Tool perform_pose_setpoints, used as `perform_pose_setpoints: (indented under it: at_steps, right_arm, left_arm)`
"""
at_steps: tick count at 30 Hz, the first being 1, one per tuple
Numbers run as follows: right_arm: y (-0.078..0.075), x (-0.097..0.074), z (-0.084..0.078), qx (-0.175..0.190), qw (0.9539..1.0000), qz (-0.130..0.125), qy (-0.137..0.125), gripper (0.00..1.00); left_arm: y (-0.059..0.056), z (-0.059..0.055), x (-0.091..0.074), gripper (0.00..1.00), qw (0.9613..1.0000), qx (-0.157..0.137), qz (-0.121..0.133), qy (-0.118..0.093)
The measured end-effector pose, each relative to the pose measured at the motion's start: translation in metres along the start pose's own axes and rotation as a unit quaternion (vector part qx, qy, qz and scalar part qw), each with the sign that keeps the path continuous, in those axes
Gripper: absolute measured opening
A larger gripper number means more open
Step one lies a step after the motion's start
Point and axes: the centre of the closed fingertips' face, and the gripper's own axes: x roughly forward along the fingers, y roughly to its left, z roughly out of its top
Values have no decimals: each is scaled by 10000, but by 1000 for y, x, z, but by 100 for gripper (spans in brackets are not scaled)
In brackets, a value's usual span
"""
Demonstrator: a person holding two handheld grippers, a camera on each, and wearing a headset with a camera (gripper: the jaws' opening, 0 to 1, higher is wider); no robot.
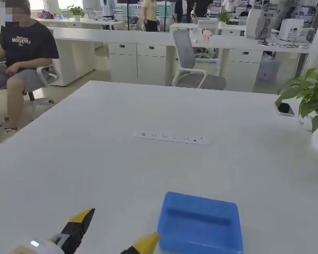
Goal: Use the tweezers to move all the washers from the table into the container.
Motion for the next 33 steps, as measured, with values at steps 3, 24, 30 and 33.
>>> perform_pose_setpoints:
  at_steps: [3, 24, 30, 33]
  right_arm:
    - [-1, 0, 1, 55, 10000, -3, -10, 68]
    - [8, 17, 21, 22, 9999, 141, -98, 64]
    - [32, 26, 12, -225, 9978, 594, 204, 49]
    - [51, 32, 2, -441, 9928, 1011, 468, 39]
  left_arm:
    - [1, -2, 0, 75, 9997, -244, -65, 54]
    - [0, 3, -1, 75, 9965, -789, -283, 38]
    - [-16, -22, -1, 62, 9902, -419, -1063, 807]
    - [-26, -32, -3, 53, 9816, -229, -1513, 1139]
